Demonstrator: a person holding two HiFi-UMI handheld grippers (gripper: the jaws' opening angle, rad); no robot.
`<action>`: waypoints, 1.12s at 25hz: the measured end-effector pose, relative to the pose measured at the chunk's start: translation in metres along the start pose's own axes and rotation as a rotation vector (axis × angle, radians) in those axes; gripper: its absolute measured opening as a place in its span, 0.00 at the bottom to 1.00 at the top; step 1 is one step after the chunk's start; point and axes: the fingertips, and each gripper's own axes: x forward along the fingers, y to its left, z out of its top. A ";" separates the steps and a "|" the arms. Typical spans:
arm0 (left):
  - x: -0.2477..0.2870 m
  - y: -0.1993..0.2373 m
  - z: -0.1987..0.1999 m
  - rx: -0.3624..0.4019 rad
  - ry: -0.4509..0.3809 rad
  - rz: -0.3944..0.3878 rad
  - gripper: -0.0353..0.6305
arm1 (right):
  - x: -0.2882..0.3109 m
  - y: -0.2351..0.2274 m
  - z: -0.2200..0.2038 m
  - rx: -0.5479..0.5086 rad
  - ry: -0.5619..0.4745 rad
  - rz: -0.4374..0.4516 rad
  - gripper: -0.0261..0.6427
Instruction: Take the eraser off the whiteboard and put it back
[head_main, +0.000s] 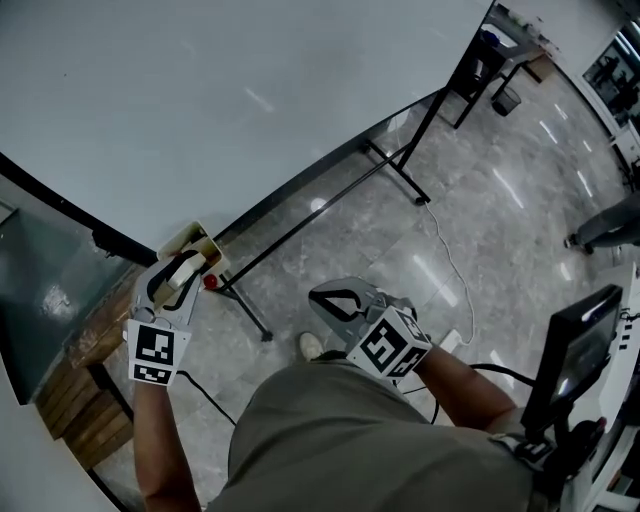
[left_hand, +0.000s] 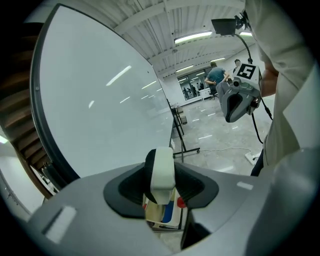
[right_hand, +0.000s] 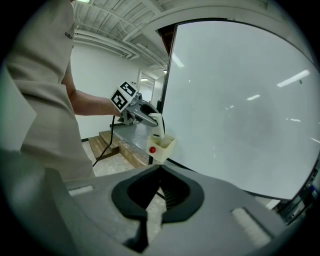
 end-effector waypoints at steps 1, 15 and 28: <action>-0.005 0.001 0.004 0.006 -0.010 0.007 0.31 | 0.000 0.003 0.001 -0.002 0.000 0.000 0.04; -0.097 -0.013 0.058 0.026 -0.146 0.069 0.31 | -0.010 0.058 0.017 -0.019 -0.010 0.010 0.04; -0.188 -0.046 0.078 0.027 -0.197 0.097 0.31 | -0.022 0.115 0.028 -0.041 -0.008 0.035 0.04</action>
